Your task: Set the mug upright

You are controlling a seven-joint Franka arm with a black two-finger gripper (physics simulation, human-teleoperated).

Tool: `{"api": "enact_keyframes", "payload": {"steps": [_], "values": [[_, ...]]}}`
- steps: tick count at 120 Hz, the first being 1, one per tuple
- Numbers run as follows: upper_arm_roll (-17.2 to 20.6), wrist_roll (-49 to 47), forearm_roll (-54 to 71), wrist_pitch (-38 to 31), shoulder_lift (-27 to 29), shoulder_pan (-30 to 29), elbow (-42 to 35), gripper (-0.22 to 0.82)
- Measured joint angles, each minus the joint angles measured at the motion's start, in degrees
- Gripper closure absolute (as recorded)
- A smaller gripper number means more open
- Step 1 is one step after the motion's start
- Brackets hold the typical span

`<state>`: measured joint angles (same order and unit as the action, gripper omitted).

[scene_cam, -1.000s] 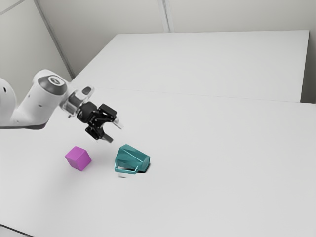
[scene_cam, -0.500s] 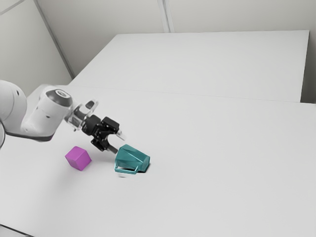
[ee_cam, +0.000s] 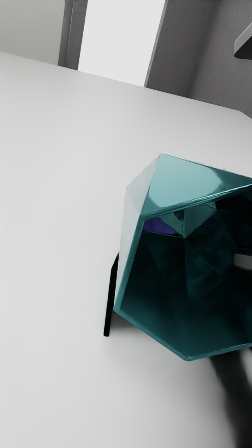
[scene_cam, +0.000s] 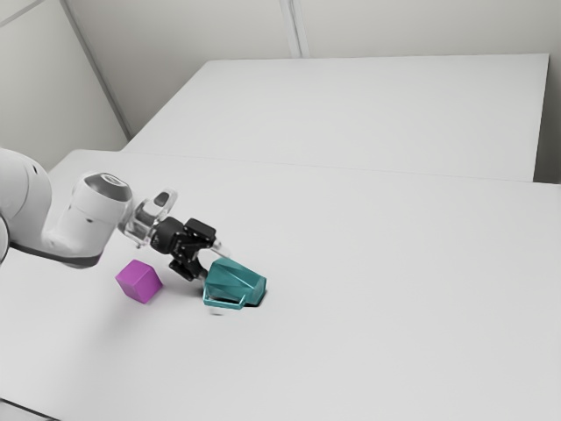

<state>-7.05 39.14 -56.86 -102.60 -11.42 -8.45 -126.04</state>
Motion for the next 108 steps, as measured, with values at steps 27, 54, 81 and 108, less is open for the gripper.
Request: {"api": "enact_keyframes", "payload": {"steps": [27,54,81,108], "values": [[0.79,0.88,-1.83,-0.61,-0.1,0.03,-0.72,0.14],[0.87,1.15,-2.39,-0.99,0.05,0.02,-0.78,0.6],[1.29,1.21,-3.24,-1.1,0.17,0.0,-0.75,0.73],[3.68,0.91,-3.44,-1.3,3.57,0.05,0.02,0.76]]}}
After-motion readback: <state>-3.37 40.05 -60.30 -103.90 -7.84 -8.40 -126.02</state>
